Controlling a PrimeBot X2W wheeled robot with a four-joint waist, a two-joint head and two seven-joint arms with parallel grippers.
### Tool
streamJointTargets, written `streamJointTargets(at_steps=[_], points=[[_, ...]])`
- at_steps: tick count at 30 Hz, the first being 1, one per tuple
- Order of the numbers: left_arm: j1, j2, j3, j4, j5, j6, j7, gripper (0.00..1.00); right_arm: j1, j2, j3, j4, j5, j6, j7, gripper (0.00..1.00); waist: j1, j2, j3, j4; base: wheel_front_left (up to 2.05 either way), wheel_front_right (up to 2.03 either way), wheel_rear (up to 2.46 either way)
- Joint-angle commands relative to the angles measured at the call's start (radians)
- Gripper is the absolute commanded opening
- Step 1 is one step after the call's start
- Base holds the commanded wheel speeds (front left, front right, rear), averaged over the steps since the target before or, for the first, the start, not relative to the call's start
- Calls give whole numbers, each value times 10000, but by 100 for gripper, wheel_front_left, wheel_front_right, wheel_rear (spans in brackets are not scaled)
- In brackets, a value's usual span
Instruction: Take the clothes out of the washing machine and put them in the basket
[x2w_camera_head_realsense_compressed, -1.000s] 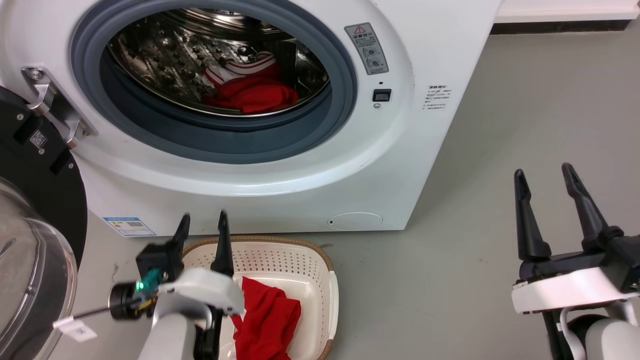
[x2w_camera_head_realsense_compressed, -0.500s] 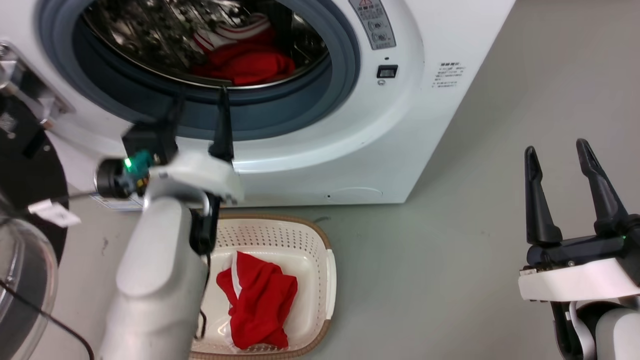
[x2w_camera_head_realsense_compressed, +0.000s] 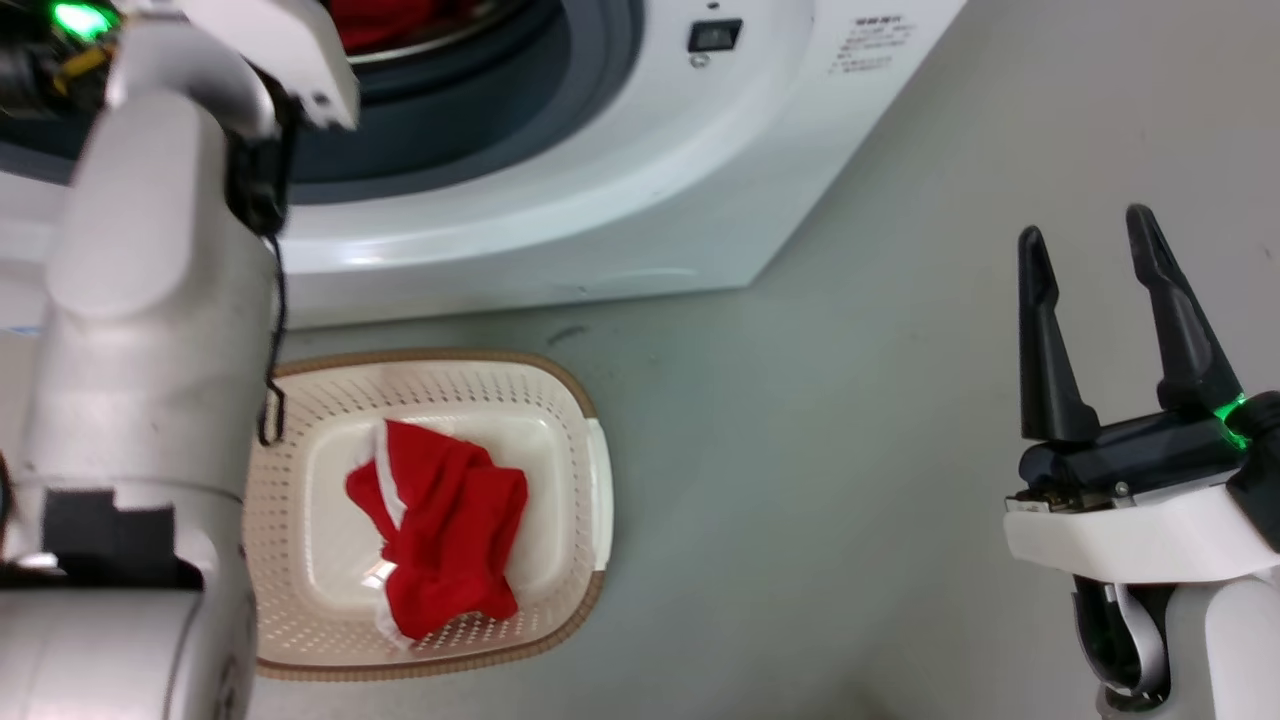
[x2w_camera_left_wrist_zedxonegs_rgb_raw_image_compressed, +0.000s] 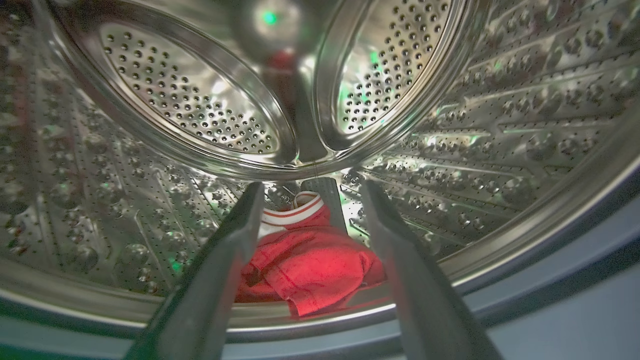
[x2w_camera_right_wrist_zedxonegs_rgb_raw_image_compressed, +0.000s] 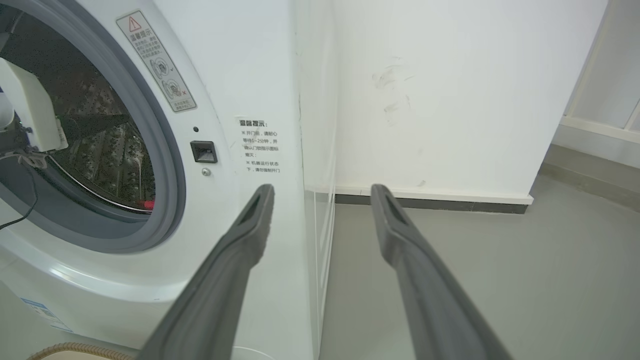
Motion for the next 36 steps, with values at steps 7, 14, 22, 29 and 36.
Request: streamJointTargets(at_steps=[7,14,22,29,36], points=[[-2086,740,-285,1194,335,70,1791,100,-650,13,457,423,610,-7,-555,100,-1,0,1817,-1199,0,0,0],[-3578,1523,-510,2026,595,235,3731,100,-975,13,1081,921,1081,-7,-896,100,-1,0,2769,-1980,0,0,0],[-4565,2021,-739,2329,755,334,5701,100,-1130,13,1404,1063,1530,-7,-961,100,-1,0,3378,-2496,0,0,0],[-4704,2210,-871,2375,690,317,7177,6,-1159,13,1523,1013,1806,-7,-959,100,-1,0,3526,-2691,0,0,0],[-4406,2378,-756,1815,539,772,7495,0,-1209,13,1504,1010,1918,-7,-960,100,-1,0,3462,-2759,0,0,0]])
